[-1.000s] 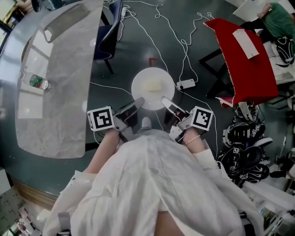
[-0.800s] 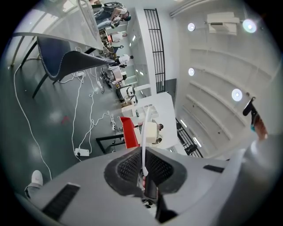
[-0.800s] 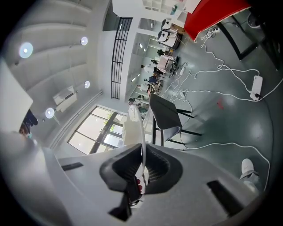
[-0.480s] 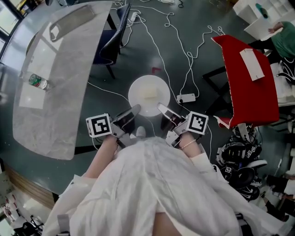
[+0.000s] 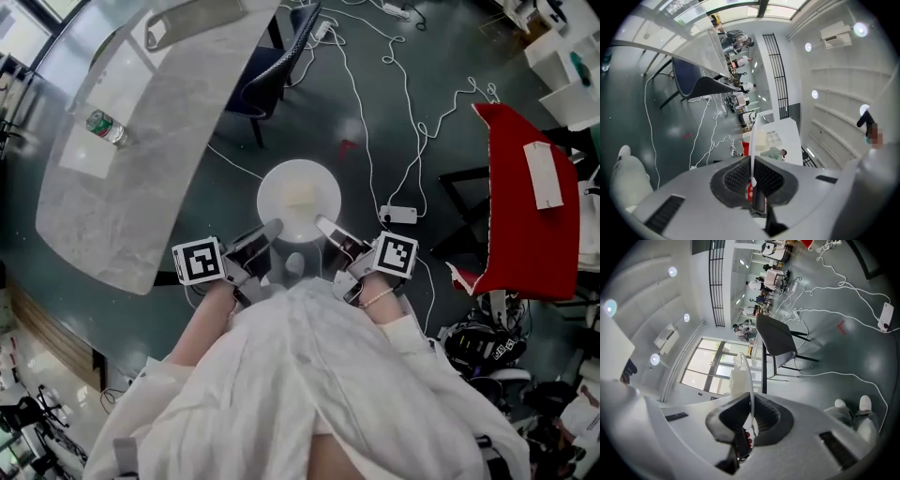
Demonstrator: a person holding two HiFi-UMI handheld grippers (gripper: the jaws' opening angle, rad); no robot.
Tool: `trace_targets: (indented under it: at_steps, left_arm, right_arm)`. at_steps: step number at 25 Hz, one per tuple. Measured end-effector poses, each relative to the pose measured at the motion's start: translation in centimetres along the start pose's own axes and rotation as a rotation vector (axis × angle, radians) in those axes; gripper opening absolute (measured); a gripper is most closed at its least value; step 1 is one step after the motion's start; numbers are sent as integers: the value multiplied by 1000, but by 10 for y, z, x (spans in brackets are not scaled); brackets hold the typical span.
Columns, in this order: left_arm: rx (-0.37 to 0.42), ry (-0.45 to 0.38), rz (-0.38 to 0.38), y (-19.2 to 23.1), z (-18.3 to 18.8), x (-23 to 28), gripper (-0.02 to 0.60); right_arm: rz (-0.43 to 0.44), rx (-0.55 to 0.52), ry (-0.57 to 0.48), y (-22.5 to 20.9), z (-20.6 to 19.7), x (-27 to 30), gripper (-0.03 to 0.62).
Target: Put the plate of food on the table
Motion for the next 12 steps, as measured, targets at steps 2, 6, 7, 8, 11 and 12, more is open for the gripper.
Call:
trace_targets:
  at_steps: [2,6,7,8,11,12]
  left_arm:
    - [-44,-36,14,8,1,-13,26]
    - [12,-73,27,15,13,-38,26]
    - [24,-84,19,14,17,-42,26]
    - [34,-95,10,13,21,-45,26]
    - [56,-129,-4,11,33,-54,26]
    - [57,-140,-11,11,37,-56,26]
  right_arm:
    - [28,12,47,0,-6,13,11]
    - [71,-30,125,3,-14,36,11]
    - [82,-32,132,5,-14,42,11]
    - [96,-34,138,8,-14,48,11]
    - [116,-61,157,16,-11,65,11]
    - [117,-71,162,19,-10,70,11]
Point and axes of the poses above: the fingertips, and each gripper's own axes: x forward along the fingers, y to its left, z out of its top, the point moved 7 cm from there along -x, backward along the fingers, and after that the axes turned 9 degrees about -x, right-handed, at the moved point
